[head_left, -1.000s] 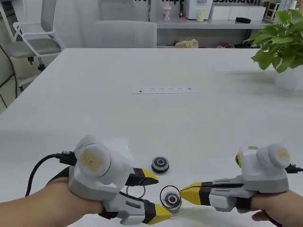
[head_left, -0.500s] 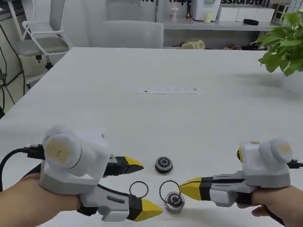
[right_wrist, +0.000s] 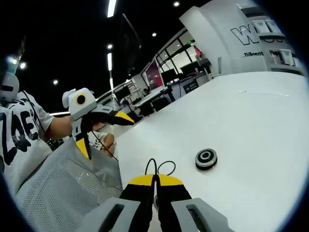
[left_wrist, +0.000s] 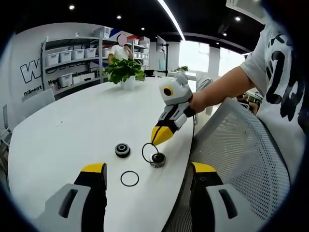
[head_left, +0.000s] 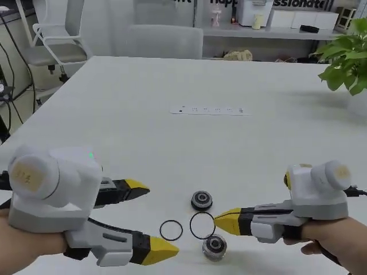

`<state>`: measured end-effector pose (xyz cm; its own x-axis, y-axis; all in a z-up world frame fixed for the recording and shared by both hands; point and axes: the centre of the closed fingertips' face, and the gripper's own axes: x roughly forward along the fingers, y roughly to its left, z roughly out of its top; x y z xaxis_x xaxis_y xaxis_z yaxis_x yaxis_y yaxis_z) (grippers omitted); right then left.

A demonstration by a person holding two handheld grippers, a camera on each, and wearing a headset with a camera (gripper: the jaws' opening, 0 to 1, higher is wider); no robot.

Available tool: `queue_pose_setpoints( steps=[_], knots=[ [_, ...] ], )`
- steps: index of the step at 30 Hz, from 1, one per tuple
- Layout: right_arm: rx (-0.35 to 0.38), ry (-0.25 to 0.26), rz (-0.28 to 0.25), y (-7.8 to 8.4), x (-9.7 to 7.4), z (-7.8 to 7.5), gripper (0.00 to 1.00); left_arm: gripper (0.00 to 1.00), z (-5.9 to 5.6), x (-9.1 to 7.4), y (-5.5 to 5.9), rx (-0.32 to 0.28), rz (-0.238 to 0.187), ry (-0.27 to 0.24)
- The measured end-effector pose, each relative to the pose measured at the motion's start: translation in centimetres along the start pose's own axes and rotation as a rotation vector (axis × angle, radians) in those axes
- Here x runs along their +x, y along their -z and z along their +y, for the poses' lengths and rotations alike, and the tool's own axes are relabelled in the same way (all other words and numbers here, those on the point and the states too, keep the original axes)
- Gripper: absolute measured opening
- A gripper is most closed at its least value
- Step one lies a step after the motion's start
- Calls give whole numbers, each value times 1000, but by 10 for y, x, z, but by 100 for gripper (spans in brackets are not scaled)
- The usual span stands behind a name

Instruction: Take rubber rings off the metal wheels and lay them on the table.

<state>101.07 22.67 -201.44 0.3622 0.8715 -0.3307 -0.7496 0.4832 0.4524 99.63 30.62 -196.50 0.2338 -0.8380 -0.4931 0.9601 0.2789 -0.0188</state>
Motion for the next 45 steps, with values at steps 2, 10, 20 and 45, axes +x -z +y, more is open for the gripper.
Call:
queue_pose_setpoints(
  steps=[2,10,20,45],
  knots=[
    [-4,-1,0,-3,2,1,0,69,2,-3,1,-6,-5,-9],
    [-16,-7,9,-9,11,1,0,72,3,-14,2,-16,-13,-34],
    [-29,-17,34,-11,25,1,0,76,5,-24,2,-28,-19,-59],
    [-45,-14,124,3,62,-4,0,78,13,-43,6,-49,-30,-116]
  ],
)
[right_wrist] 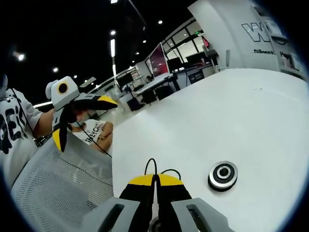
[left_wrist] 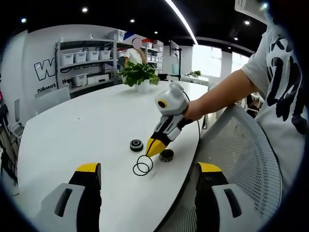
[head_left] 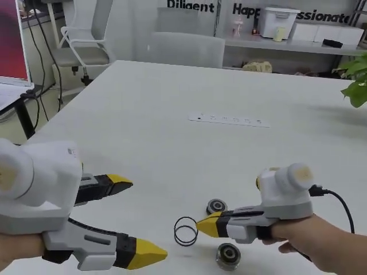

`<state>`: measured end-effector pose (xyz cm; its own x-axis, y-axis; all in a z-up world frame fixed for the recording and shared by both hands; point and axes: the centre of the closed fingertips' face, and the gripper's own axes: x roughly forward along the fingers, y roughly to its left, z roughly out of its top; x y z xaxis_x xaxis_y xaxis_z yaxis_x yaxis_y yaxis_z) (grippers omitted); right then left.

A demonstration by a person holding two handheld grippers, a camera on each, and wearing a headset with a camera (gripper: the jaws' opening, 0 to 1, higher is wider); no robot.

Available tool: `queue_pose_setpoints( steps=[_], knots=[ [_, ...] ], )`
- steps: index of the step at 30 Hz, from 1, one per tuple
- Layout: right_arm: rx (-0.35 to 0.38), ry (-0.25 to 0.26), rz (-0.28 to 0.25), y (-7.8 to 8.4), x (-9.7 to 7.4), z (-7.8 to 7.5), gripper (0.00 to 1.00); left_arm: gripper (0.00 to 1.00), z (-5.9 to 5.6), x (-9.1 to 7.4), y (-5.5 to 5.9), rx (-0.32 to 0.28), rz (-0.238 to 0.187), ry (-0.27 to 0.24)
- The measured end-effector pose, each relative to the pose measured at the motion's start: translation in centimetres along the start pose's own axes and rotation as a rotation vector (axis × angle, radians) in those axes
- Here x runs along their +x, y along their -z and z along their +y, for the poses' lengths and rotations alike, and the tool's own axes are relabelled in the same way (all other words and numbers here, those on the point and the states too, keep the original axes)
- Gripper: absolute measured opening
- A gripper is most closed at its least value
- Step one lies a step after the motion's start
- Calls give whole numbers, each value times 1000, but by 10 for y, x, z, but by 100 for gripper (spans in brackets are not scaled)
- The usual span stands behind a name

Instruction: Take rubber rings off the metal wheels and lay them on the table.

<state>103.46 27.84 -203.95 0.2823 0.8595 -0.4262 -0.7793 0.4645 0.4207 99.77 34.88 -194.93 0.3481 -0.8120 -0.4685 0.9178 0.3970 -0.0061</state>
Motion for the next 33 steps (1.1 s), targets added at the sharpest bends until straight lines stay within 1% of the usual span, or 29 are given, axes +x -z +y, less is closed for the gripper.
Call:
queue_pose_setpoints(
  steps=[5,7,11,22,24,27,33],
  knots=[
    [5,19,20,5,4,-5,0,78,1,-2,2,-6,2,-8],
    [19,35,27,7,5,-9,0,78,1,-2,2,-6,4,-9],
    [38,50,30,9,6,-15,0,78,1,-4,3,-10,5,-12],
    [54,56,43,14,13,-19,0,78,3,-4,7,-16,18,-14],
    [54,62,46,14,14,-20,0,77,3,-3,8,-16,20,-14],
    [63,77,51,16,14,-24,0,77,4,-3,8,-18,22,-13],
    [51,98,57,19,14,-30,0,77,5,-1,9,-19,27,-12]
  ],
)
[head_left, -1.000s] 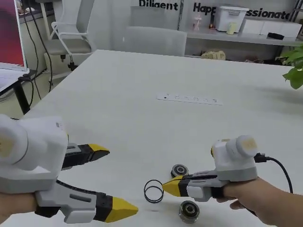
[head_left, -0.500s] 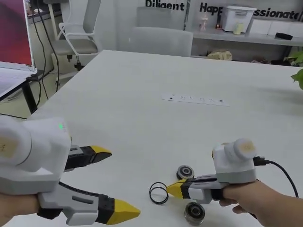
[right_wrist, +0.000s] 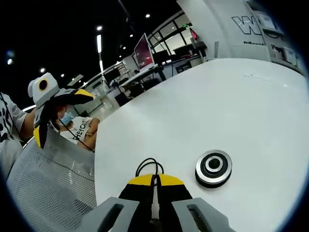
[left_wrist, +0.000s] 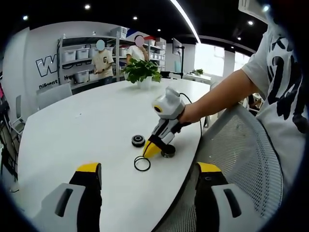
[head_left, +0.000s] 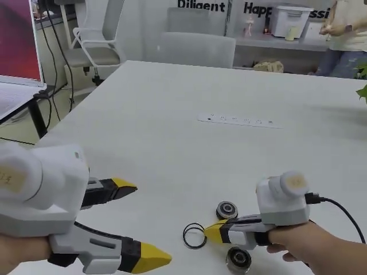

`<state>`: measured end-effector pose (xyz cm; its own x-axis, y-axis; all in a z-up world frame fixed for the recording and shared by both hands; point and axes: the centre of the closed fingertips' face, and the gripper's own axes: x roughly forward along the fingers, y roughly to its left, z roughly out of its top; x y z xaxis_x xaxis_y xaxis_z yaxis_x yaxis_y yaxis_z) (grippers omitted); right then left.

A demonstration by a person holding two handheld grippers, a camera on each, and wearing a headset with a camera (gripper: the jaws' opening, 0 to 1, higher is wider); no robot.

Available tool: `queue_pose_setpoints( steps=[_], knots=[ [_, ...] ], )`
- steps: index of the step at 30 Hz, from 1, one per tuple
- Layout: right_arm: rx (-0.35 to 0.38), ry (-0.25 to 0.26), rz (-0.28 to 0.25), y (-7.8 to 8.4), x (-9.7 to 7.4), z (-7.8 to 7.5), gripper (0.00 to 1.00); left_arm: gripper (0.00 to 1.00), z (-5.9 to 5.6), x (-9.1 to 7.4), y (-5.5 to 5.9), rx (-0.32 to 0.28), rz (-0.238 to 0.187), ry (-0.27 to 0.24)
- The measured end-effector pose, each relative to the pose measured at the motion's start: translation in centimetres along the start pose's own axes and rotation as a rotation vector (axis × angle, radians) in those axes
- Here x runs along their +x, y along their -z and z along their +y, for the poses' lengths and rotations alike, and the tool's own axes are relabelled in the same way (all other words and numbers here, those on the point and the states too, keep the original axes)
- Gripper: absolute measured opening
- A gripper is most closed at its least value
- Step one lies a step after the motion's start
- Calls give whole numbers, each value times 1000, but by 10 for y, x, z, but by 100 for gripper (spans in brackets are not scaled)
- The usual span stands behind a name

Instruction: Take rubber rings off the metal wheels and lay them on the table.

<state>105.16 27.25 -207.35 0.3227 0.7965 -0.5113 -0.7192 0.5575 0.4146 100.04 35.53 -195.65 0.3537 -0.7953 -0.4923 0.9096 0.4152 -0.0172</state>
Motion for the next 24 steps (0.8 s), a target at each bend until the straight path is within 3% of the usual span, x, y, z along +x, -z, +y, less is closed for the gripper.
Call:
queue_pose_setpoints(
  steps=[10,24],
  knots=[
    [-6,16,-12,-1,-2,-6,5,77,-1,6,-1,6,11,13],
    [7,7,-77,-19,-15,-3,11,77,1,12,-9,16,9,28]
  ],
)
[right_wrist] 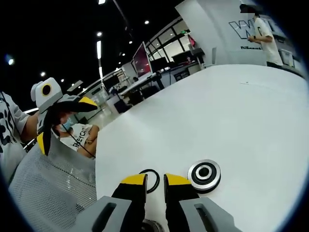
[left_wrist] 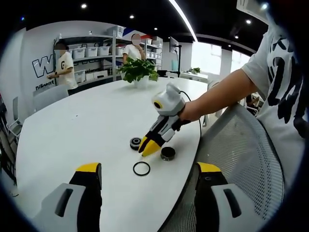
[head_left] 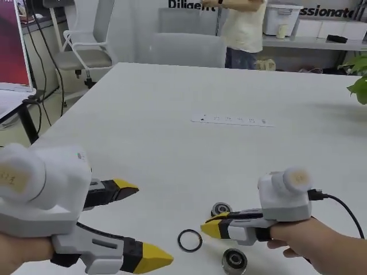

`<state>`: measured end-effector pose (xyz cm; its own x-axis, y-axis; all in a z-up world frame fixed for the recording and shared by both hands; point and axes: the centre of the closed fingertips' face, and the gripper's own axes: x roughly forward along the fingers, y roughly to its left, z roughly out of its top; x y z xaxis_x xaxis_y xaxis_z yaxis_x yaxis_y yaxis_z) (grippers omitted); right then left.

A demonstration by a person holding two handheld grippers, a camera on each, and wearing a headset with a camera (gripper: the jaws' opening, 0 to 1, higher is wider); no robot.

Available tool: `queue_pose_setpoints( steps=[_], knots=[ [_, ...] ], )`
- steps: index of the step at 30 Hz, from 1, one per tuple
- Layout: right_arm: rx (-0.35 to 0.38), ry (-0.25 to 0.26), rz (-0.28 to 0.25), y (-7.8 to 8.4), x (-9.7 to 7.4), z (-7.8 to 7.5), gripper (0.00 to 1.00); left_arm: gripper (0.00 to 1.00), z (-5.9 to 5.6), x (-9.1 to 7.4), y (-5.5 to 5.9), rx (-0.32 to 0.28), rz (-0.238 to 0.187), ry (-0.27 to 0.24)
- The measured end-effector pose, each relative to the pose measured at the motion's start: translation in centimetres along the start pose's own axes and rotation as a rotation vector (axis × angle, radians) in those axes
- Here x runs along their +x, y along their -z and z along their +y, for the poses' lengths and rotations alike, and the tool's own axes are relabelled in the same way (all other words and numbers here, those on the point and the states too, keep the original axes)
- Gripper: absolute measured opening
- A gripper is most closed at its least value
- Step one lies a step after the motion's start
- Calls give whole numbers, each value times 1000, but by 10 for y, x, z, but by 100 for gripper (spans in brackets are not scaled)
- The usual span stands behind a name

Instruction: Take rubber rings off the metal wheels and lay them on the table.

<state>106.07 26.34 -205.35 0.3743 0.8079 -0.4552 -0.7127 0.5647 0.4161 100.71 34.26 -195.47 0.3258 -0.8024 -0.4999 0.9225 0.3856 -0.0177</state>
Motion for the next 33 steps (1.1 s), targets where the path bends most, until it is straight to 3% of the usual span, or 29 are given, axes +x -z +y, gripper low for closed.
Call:
queue_pose_setpoints(
  steps=[17,33],
  knots=[
    [9,-19,-84,-25,-15,9,15,76,7,1,-9,9,-8,-6],
    [18,37,-157,-41,-44,-8,17,76,16,9,-25,23,-25,-5]
  ],
)
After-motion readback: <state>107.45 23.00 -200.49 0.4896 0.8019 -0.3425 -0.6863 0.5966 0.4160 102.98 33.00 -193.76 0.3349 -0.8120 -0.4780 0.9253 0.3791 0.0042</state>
